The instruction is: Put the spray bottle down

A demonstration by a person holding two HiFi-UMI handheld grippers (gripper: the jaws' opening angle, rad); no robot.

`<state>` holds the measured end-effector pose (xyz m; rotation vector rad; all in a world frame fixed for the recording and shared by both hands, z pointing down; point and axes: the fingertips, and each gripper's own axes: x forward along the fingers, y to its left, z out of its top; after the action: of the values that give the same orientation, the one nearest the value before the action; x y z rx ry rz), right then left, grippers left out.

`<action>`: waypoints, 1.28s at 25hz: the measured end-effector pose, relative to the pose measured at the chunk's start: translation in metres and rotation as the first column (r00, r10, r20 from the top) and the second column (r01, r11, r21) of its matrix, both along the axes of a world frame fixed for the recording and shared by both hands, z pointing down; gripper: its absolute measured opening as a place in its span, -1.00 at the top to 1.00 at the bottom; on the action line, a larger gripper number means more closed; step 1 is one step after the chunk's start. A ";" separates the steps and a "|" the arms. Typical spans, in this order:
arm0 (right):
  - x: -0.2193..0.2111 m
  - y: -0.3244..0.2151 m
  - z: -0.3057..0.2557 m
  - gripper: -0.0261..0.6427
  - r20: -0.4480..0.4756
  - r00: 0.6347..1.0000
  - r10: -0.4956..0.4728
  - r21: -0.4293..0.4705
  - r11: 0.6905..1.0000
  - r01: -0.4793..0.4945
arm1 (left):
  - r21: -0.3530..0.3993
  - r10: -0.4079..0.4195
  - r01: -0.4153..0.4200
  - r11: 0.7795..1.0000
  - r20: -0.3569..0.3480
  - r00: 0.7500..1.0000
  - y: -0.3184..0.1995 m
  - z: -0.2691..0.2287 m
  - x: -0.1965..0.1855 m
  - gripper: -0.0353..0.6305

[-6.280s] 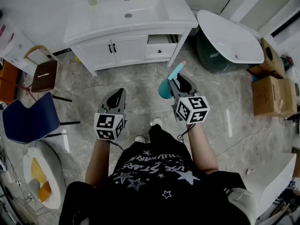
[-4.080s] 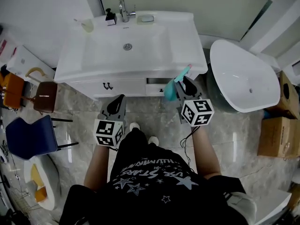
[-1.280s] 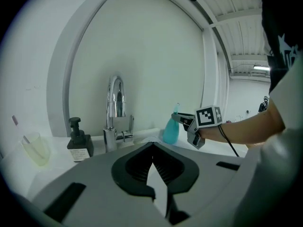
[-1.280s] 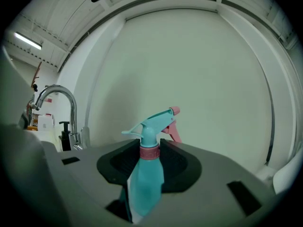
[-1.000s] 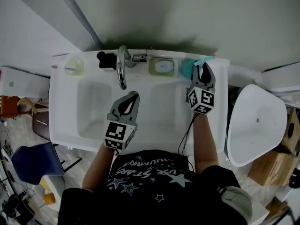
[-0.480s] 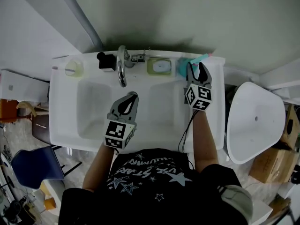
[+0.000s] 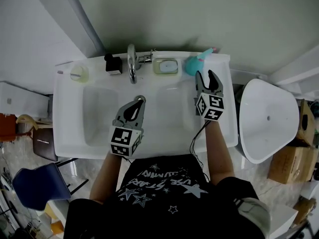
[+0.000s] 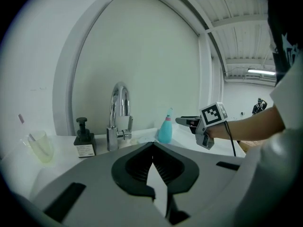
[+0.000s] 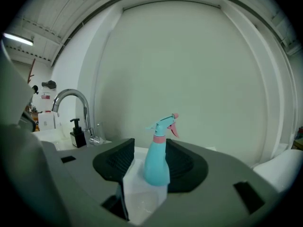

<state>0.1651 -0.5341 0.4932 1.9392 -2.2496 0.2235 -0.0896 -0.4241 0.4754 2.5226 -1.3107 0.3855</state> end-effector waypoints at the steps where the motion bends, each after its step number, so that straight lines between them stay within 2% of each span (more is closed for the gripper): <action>1: -0.002 0.009 -0.005 0.28 -0.002 1.000 0.001 0.003 1.000 -0.001 | 0.001 0.006 -0.006 1.000 -0.007 1.000 0.002 -0.001 -0.001 0.84; 8: -0.002 0.072 -0.037 0.43 0.045 0.999 0.029 0.038 0.999 -0.031 | 0.019 0.075 -0.074 0.997 -0.022 0.997 0.016 -0.002 0.003 0.85; 11: -0.010 0.100 -0.046 0.51 0.044 0.999 0.002 0.046 0.999 -0.004 | 0.023 0.094 -0.093 0.995 -0.021 0.995 0.031 -0.003 0.007 0.85; 14: -0.019 0.121 -0.052 0.56 0.008 1.000 -0.029 0.065 0.998 0.029 | 0.029 0.084 -0.083 0.996 -0.030 0.996 0.045 -0.005 0.009 0.84; 15: -0.020 0.127 -0.054 0.65 0.005 1.000 -0.031 0.071 0.997 0.030 | 0.033 0.080 -0.079 0.996 -0.031 0.996 0.050 -0.006 0.011 0.85; 23: -0.006 0.187 -0.057 0.86 0.060 0.998 -0.037 0.054 0.998 0.033 | 0.069 0.050 -0.050 0.996 0.003 0.999 0.108 -0.022 0.027 0.84; 32: 0.015 0.277 -0.072 0.88 0.058 0.992 -0.112 0.088 0.990 0.106 | 0.123 -0.006 0.003 0.992 0.022 1.000 0.200 -0.043 0.057 0.85</action>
<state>0.1798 -0.2572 0.4216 1.8663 -2.4348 0.1805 -0.0326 -0.2245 0.4324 2.6221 -1.3886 0.3434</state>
